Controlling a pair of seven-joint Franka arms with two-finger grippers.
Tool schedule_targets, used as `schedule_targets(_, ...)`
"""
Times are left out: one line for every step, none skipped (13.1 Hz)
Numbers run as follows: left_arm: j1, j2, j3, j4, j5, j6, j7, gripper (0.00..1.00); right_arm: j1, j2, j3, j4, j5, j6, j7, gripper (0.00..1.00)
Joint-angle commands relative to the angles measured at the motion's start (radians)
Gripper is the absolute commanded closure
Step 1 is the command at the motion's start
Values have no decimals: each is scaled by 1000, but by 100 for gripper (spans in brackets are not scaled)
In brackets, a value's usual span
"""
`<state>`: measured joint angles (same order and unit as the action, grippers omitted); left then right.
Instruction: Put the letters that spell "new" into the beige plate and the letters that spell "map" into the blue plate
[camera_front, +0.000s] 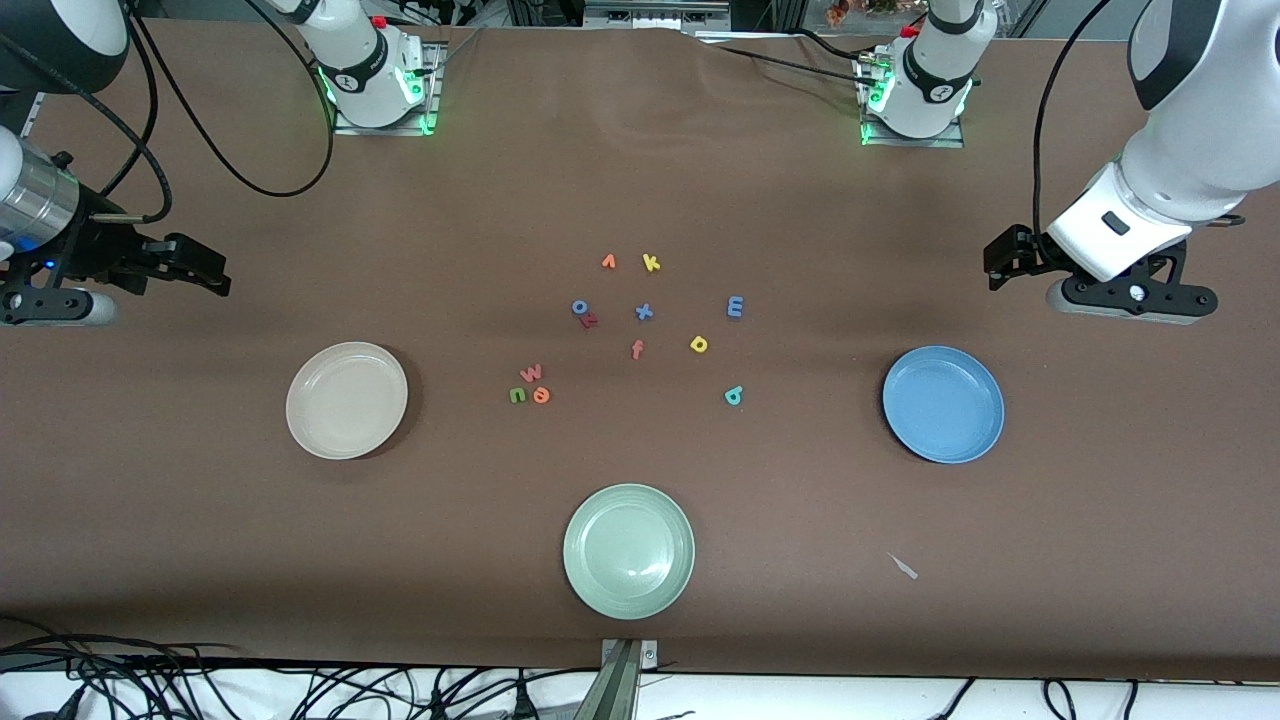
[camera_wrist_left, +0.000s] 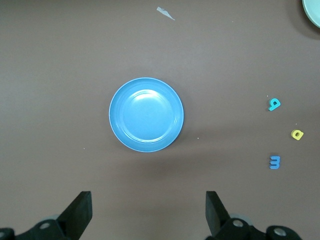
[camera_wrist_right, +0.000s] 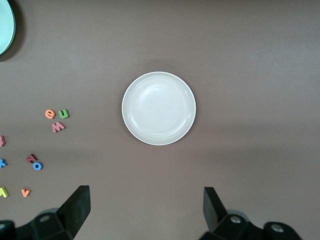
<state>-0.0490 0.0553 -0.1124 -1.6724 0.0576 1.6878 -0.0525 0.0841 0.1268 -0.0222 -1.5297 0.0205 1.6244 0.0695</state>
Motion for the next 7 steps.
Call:
schedule_targets(3, 14, -6, 28, 11, -16, 5, 0, 17, 0, 11, 3, 4, -11, 6, 0)
schedule_targets(1, 14, -6, 28, 11, -16, 3, 0, 31, 7, 18, 3, 6, -2, 9, 0)
schedule_targets(1, 14, -6, 31, 11, -16, 3, 0, 46, 26, 19, 3, 6, 3, 18, 0)
schedule_targets(1, 14, -6, 34, 11, -16, 3, 0, 68, 45, 19, 3, 9, 12, 38, 0)
schedule_targets(0, 14, -6, 34, 11, -14, 3, 0, 87, 57, 19, 0, 22, 44, 56, 0)
schedule_targets(1, 14, -4, 34, 11, -13, 5, 0, 109, 77, 19, -3, 26, 64, 90, 0)
schedule_targets(9, 14, -3, 34, 11, -14, 5, 0, 118, 100, 28, -3, 24, 81, 133, 0)
